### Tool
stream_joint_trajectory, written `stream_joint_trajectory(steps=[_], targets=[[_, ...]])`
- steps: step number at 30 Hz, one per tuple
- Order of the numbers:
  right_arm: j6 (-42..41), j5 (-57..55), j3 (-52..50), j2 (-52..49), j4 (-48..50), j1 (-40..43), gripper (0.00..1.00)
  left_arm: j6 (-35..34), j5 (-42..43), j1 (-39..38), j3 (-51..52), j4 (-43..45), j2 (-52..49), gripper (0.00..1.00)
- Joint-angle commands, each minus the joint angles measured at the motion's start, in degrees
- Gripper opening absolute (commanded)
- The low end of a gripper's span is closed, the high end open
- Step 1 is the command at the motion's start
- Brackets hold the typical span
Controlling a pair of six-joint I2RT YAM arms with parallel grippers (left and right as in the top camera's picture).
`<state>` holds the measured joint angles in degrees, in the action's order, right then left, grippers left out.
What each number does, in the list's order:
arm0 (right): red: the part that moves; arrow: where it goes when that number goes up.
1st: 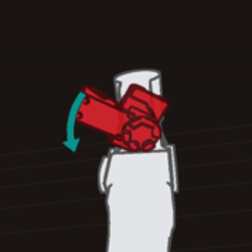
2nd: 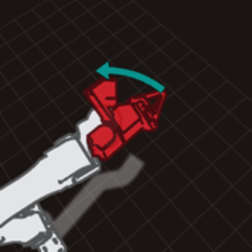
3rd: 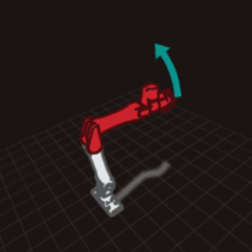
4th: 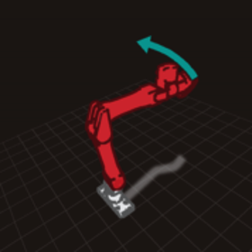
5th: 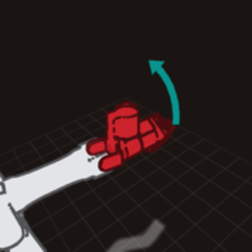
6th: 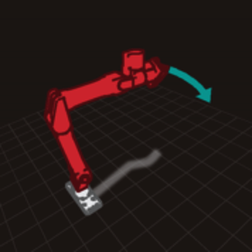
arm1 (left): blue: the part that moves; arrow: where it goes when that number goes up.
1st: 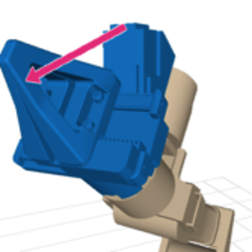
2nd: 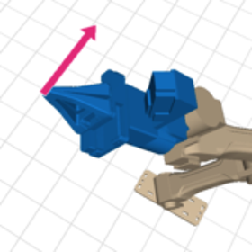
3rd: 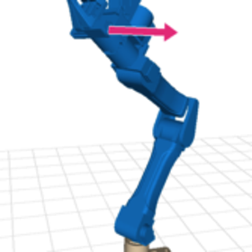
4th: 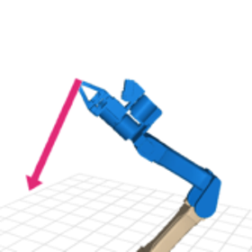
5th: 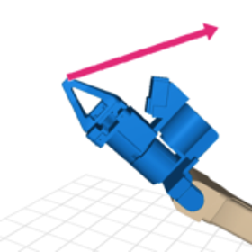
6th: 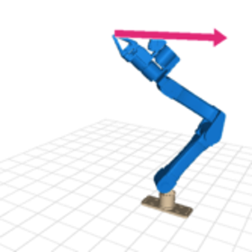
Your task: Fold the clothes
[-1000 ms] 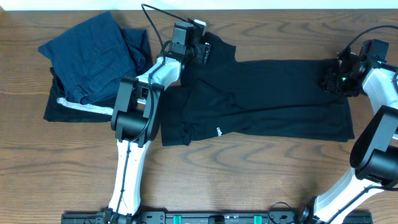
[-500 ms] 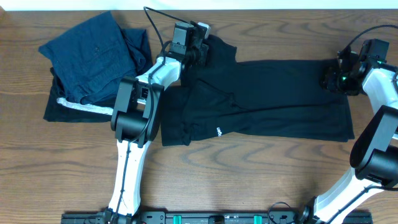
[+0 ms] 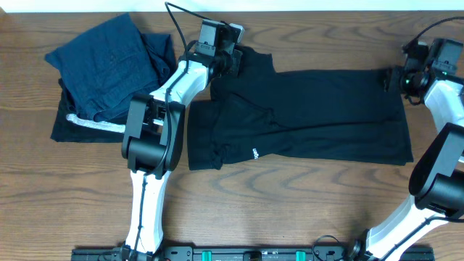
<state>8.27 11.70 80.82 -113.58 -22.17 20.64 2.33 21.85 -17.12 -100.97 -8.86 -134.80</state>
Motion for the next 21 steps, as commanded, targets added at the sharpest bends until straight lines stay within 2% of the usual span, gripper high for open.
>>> stream_joint_trajectory(steps=[1, 16, 19, 21], targets=[[1.22, -4.22, 0.13, -1.86, 2.16, 0.37, 0.51, -0.26, 0.44, 0.17, -0.2, -0.57, 1.49, 0.13], [4.28, -5.03, 0.13, -12.59, 17.53, 0.28, 0.52, -0.24, 0.44, 0.17, -0.2, -0.55, 1.49, 0.14], [4.28, -4.04, 0.13, -13.86, 18.8, 0.07, 0.53, -0.24, 0.44, 0.17, -0.2, -0.52, 1.49, 0.14], [4.72, -2.69, 0.13, -14.86, 19.98, -0.02, 0.58, -0.24, 0.44, 0.17, -0.2, -0.55, 1.49, 0.14]])
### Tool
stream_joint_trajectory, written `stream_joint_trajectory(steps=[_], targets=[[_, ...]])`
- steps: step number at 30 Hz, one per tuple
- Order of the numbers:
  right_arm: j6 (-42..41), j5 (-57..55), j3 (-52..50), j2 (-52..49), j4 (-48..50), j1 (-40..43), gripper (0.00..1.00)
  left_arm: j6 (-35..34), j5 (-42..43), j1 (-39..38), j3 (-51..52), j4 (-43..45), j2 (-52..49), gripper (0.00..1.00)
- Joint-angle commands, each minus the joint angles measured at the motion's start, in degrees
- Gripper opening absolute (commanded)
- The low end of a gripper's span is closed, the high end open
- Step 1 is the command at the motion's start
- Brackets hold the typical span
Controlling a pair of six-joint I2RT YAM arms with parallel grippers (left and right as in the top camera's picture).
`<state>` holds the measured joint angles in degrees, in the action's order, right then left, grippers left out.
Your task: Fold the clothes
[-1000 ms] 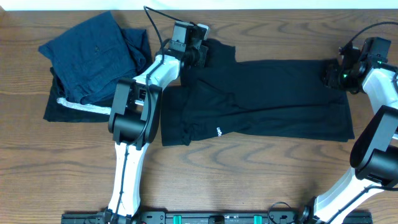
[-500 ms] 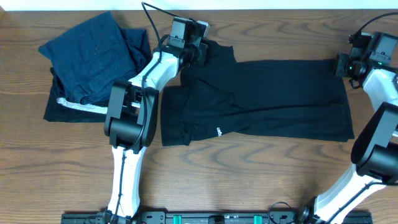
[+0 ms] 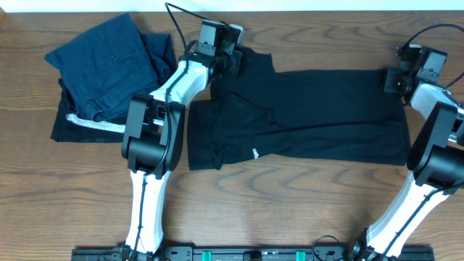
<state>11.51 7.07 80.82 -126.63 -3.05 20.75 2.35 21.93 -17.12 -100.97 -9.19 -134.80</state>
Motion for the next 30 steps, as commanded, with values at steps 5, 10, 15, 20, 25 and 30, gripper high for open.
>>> stream_joint_trajectory(steps=[5, 10, 15, 20, 25, 30], targets=[[1.4, 3.61, 0.13, -3.74, 2.1, -0.15, 0.61, -0.26, 0.35, 0.17, -0.2, -0.31, 1.49, 0.14], [1.36, 5.9, 0.13, -6.38, 2.43, -0.15, 0.6, -0.26, 0.35, 0.17, -0.2, -1.07, 1.49, 0.14], [0.96, 6.62, 0.13, -6.25, 2.01, -0.15, 0.17, -0.26, 0.35, 0.17, -0.2, -1.05, 1.49, 0.14], [0.96, 6.64, 0.13, -5.46, 1.99, -0.15, 0.01, -0.26, 0.35, 0.2, -0.2, -1.05, 1.64, 0.08], [0.94, 6.69, 0.13, -4.09, 1.88, 0.0, 0.01, -0.28, 0.35, 0.2, -0.2, -2.43, 4.02, 0.06], [0.96, 6.91, 0.13, 0.72, -1.25, 0.09, 0.01, -0.28, -0.52, 0.17, -0.2, -6.27, 9.9, 0.06]])
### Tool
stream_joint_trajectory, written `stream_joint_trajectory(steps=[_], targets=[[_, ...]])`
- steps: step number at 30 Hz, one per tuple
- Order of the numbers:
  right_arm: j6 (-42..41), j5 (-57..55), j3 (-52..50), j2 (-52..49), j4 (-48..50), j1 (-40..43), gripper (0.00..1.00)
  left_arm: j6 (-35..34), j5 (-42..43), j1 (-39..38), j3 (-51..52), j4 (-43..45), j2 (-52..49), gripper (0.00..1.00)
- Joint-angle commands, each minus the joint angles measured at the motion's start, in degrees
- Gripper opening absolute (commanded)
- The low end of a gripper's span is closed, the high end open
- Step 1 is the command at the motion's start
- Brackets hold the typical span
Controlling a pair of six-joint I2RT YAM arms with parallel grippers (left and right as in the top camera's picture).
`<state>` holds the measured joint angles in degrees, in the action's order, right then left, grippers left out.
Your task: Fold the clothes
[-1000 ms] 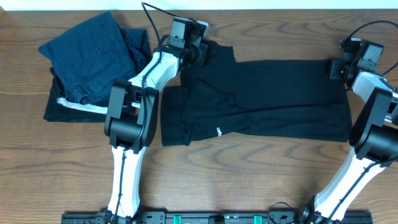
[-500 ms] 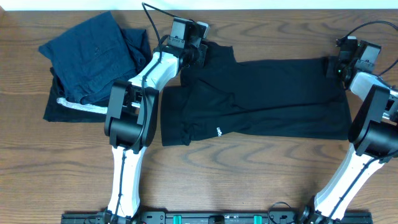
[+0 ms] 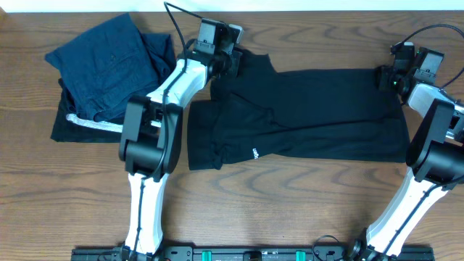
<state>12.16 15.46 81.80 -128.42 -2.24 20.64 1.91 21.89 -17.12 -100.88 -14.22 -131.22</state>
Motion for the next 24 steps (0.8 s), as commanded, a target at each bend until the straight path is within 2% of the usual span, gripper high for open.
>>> stream_joint_trajectory(steps=[1, 7, 15, 20, 24], targets=[[0.28, -1.49, -0.85, 3.93, -3.63, 0.22, 0.01, 0.15, -0.48, 0.17, -0.28, -2.34, 7.41, 0.06], [-1.42, -1.49, -0.85, 12.61, -17.35, 0.46, 0.01, 0.15, -0.48, 0.17, -0.28, -10.62, 11.5, 0.06], [-1.49, -1.46, -0.85, 22.25, -35.21, 1.57, 0.01, -0.74, -0.44, 0.17, -0.28, -26.97, 14.97, 0.06], [-3.56, -1.55, -0.85, 24.65, -45.88, 2.95, 0.01, -2.25, -0.44, 0.17, -0.28, -37.18, 17.64, 0.06], [-4.07, -1.73, -0.98, 24.52, -50.23, 4.68, 0.01, -4.31, -0.44, 0.15, -0.28, -42.69, 19.26, 0.06]])
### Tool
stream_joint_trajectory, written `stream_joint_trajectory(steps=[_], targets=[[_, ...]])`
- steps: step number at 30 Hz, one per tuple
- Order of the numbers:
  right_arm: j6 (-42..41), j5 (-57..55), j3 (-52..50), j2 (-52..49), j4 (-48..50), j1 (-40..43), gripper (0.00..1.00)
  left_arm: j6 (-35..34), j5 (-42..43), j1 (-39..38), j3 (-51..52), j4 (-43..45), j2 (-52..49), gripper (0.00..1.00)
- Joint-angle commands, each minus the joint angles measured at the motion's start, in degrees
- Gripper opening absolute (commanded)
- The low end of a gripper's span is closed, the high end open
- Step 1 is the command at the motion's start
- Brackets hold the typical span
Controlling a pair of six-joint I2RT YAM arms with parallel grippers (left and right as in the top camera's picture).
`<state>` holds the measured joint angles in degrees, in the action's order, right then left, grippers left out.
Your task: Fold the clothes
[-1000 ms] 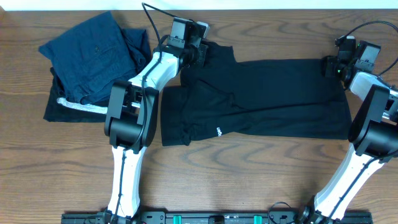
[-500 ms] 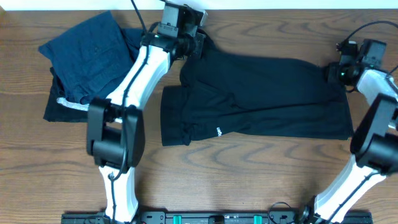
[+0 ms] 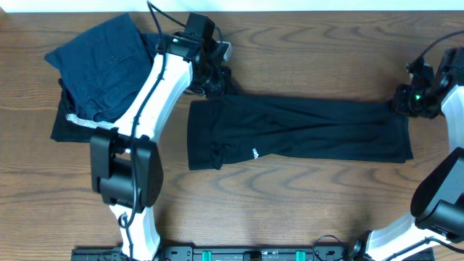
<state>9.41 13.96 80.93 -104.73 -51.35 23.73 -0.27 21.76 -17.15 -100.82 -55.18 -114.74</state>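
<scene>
A black garment lies as a long, narrow band across the middle of the table, with a small white logo near its front left. My left gripper sits at its far left corner, where a bunch of black cloth rises into the fingers. At the far right corner is my right gripper, shut on the edge. The garment's far edge runs nearly straight between the two grippers.
A pile of clothes sits at the far left: a dark blue garment on top of a black one with a white stripe. The wooden table shows along the front. Both arm bases stand at the near edge.
Both grippers have moved toward the front with the garment's far edge. The cloth's far edge now lies much nearer the front, so the garment looks narrower.
The left gripper was at the garment's far left corner throughout, while the right gripper was off the far right corner and then came onto it. By now both hold the far edge, which has come forward.
</scene>
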Motion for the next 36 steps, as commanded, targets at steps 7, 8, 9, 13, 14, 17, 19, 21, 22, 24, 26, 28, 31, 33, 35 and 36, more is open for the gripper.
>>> stream_joint_trajectory(steps=[7, 8, 9, 13, 14, 17, 19, 21, 22, 24, 26, 28, 31, 33, 35, 36], targets=[[-3.61, -0.63, -0.11, 0.7, -3.67, 4.68, 0.01, -7.61, -0.31, -1.88, 2.8, -6.88, 2.75, 0.06], [-3.61, -0.63, -0.11, 0.57, -3.72, 4.9, 0.01, -7.58, -0.35, -2.45, 3.89, -6.88, 2.71, 0.06], [-3.61, -0.63, -0.11, 0.48, -3.72, 5.05, 0.01, -7.58, -0.35, -2.8, 4.66, -6.86, 2.64, 0.06], [-3.61, -0.92, -0.17, -0.94, -3.8, 5.03, 0.01, -8.04, -0.35, -3.93, 7.72, -6.69, 2.64, 0.06], [-3.61, -1.36, -0.17, -1.38, -3.93, 5.03, 0.01, -8.04, -0.35, -3.93, 8.17, -6.71, 2.64, 0.06], [-3.61, -3.82, -0.17, -3.3, -4.61, 5.05, 0.01, -8.04, -0.52, -3.8, 9.86, -6.71, 2.64, 0.06], [-4.17, -5.9, -0.17, -4.52, -4.87, 5.09, 0.01, -8.72, -2.69, -3.67, 10.75, -6.97, 2.64, 0.06], [-4.7, -7.58, -0.17, -5.97, -5.2, 5.14, 0.01, -11.17, -7.67, -3.61, 11.69, -7.3, 2.64, 0.06], [-4.7, -8.2, -0.17, -6.71, -5.22, 5.16, 0.01, -12.04, -9.55, -3.61, 12.09, -7.32, 2.64, 0.06], [-4.66, -8.17, -0.17, -8.11, -4.7, 5.2, 0.01, -12.72, -11.1, -3.61, 13.0, -6.86, 2.64, 0.06], [-4.66, -8.13, -0.17, -9.75, -3.96, 5.18, 0.01, -12.74, -11.06, -3.69, 14.21, -5.53, 2.64, 0.08], [-4.66, -8.11, -0.17, -10.91, -3.5, 5.16, 0.01, -12.74, -11.06, -3.8, 15.54, -3.72, 2.64, 0.13], [-4.66, -7.93, -0.17, -12.46, -3.23, 5.07, 0.01, -12.76, -11.08, -3.78, 18.05, -0.15, 2.64, 0.17], [-4.68, -7.93, -0.17, -12.92, -3.28, 5.07, 0.01, -13.46, -11.08, -3.78, 20.24, 2.05, 2.64, 0.17], [-4.72, -7.91, -0.17, -12.92, -3.32, 5.09, 0.01, -14.53, -11.08, -3.78, 22.1, 3.06, 2.64, 0.17], [-4.72, -7.91, -0.17, -12.92, -3.37, 5.09, 0.01, -14.67, -11.08, -3.78, 22.77, 3.26, 2.64, 0.17]])
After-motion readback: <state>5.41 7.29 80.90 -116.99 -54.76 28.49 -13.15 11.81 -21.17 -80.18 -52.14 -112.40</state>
